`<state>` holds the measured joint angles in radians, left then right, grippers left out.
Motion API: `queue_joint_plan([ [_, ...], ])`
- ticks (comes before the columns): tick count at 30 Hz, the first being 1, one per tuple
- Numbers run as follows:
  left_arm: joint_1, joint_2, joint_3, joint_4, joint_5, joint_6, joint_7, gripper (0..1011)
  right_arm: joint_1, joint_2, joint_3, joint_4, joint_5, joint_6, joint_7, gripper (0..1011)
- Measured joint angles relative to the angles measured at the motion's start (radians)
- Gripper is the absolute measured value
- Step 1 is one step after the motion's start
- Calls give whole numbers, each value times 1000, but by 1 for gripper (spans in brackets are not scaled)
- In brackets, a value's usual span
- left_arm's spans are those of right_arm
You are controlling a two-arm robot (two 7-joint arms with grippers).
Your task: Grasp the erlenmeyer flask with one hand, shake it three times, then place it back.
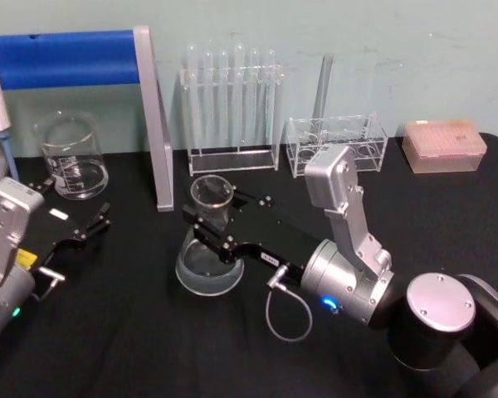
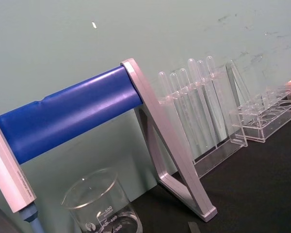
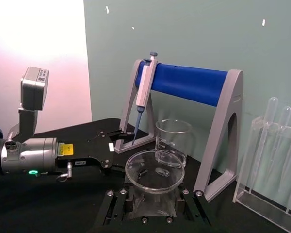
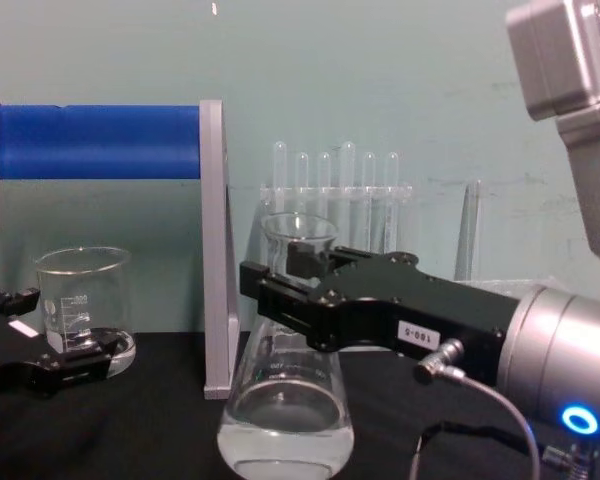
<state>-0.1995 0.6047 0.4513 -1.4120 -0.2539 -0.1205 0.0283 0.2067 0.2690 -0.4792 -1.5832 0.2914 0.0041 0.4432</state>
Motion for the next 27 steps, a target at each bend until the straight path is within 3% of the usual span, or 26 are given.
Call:
queue_joint_plan([
  [10,0,0,0,0,0,0,0,1001,17,4,21,23,-1,-6,-48,449],
  [27,0,0,0,0,0,0,0,1001,41,-8,154,92,-49,-22,-175,449],
])
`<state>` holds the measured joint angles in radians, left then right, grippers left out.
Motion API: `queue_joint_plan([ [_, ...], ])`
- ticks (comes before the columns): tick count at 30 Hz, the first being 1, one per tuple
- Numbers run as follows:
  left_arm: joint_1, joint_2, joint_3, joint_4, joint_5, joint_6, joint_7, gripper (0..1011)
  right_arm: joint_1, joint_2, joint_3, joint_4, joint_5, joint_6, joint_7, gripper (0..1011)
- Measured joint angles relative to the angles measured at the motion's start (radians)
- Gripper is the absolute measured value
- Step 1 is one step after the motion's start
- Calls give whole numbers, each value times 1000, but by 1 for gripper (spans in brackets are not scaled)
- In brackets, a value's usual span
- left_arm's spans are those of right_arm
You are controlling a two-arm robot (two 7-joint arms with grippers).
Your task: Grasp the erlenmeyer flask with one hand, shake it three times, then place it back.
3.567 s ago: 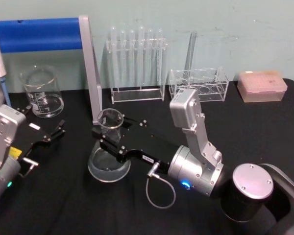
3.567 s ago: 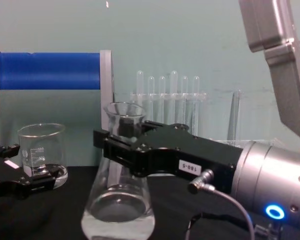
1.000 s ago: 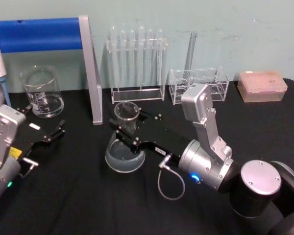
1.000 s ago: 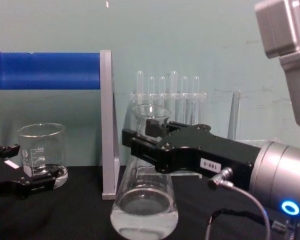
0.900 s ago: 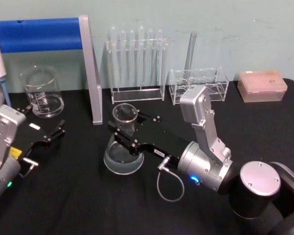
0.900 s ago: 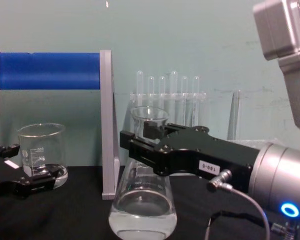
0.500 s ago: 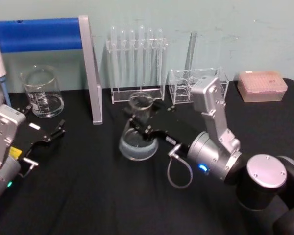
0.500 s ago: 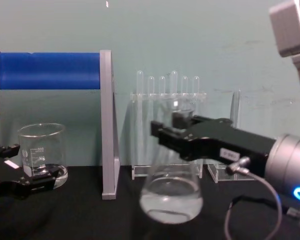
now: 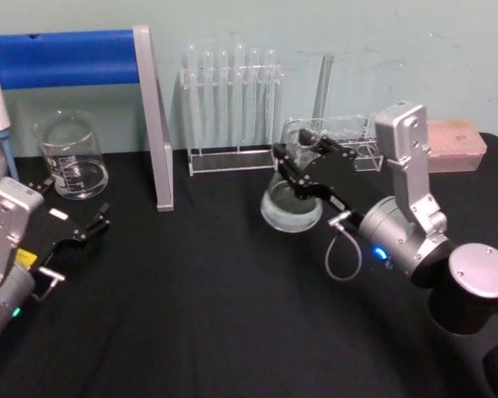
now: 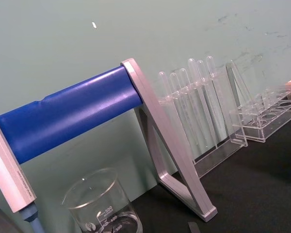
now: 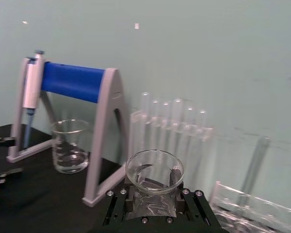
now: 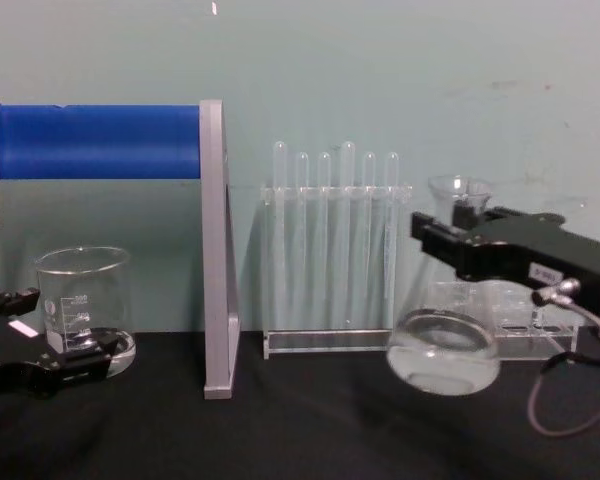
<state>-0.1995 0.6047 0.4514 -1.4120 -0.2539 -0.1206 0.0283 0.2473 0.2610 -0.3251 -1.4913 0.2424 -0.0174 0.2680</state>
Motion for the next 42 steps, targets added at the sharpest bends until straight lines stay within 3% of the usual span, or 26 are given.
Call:
queue_joint_plan([
  [12,0,0,0,0,0,0,0,1001,-1,-11,56,13,-31,2,-24,449],
  [20,0,0,0,0,0,0,0,1001,-4,-18,63,12,-41,5,-14,449],
  [26,0,0,0,0,0,0,0,1001,-10,-22,46,0,-41,8,15,449],
  [42,0,0,0,0,0,0,0,1001,-36,-6,-55,-58,-2,20,123,449],
])
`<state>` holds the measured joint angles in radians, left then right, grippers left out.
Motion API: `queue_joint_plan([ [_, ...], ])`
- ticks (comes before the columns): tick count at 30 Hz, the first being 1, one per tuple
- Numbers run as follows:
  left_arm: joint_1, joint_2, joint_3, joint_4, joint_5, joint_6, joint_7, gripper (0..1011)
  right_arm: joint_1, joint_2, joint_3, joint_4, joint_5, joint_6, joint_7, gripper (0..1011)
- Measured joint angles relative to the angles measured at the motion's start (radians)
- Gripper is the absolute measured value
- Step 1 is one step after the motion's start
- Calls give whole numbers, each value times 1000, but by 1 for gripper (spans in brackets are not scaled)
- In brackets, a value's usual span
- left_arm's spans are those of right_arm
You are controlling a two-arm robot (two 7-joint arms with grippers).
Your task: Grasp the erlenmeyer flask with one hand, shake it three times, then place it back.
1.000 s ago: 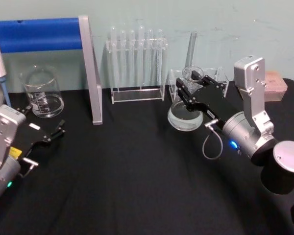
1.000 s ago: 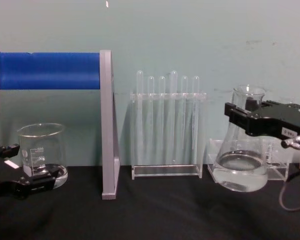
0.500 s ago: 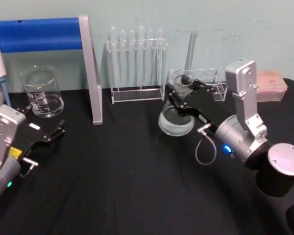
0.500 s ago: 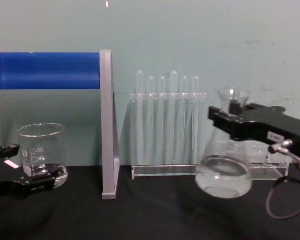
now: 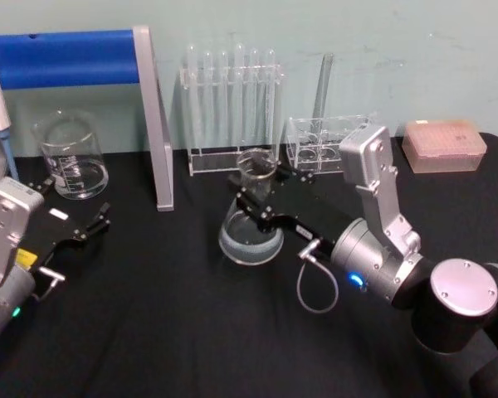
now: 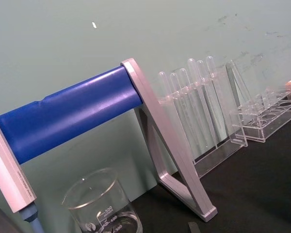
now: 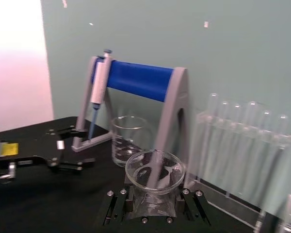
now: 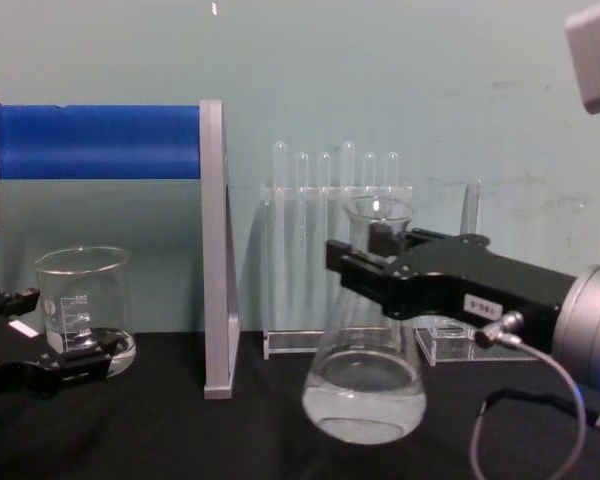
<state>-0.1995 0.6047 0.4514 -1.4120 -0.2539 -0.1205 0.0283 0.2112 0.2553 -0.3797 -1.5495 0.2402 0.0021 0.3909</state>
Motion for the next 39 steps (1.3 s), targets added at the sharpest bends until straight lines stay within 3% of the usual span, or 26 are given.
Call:
queue_joint_plan([
  [12,0,0,0,0,0,0,0,1001,-8,23,-74,-34,31,2,48,449],
  [23,0,0,0,0,0,0,0,1001,-9,41,-113,-52,51,2,68,449],
  [32,0,0,0,0,0,0,0,1001,2,49,-104,-43,55,-3,42,449],
  [39,0,0,0,0,0,0,0,1001,16,46,-59,-14,43,-9,-12,449],
])
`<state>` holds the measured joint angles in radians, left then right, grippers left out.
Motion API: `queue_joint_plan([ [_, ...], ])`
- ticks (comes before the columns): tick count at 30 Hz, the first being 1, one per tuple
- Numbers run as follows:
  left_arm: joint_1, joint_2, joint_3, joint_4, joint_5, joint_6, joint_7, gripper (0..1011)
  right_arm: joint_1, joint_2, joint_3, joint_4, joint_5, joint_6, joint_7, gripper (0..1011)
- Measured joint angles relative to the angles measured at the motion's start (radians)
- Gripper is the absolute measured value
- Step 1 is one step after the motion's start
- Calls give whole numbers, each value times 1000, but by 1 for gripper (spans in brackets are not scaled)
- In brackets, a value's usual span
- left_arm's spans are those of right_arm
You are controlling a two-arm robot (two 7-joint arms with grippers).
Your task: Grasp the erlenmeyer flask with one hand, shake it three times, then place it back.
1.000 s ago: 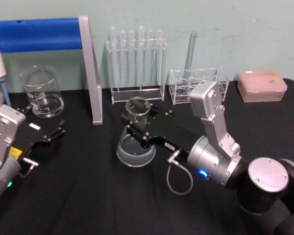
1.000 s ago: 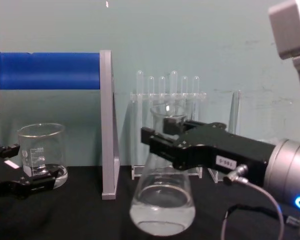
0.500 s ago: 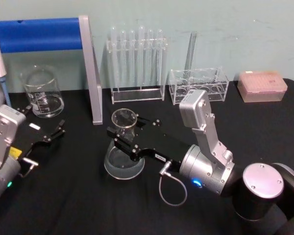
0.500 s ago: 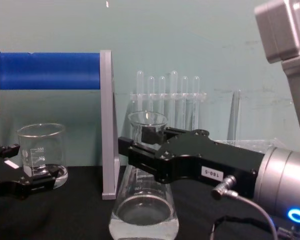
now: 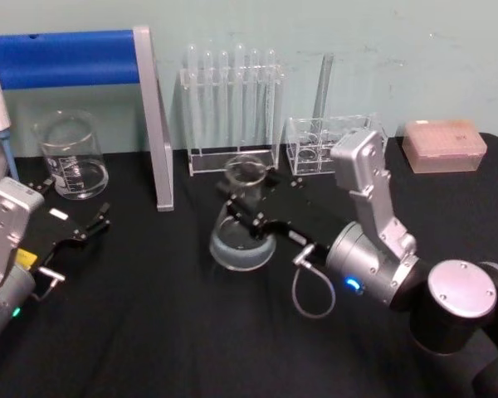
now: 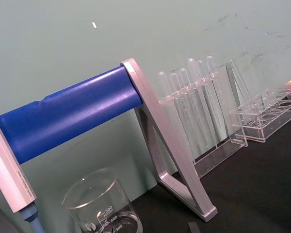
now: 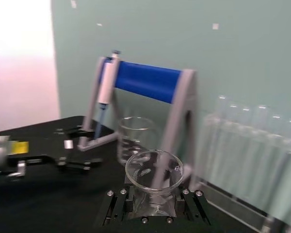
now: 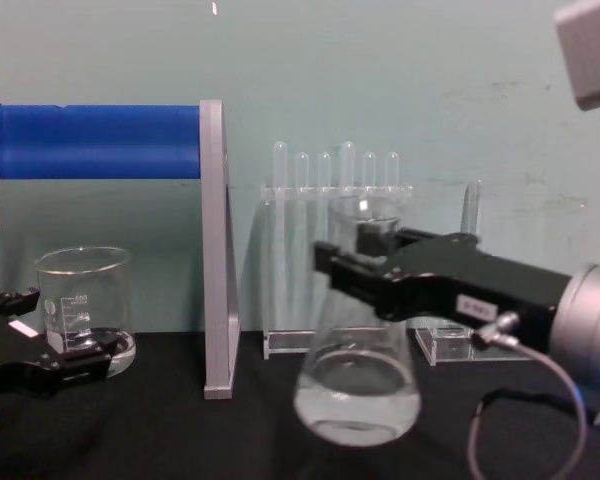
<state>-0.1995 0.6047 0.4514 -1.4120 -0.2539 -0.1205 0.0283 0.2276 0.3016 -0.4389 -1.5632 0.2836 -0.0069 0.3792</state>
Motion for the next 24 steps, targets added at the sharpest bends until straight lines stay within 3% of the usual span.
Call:
queue_joint_plan([
  [24,0,0,0,0,0,0,0,1001,2,-6,156,59,-65,-2,-114,449],
])
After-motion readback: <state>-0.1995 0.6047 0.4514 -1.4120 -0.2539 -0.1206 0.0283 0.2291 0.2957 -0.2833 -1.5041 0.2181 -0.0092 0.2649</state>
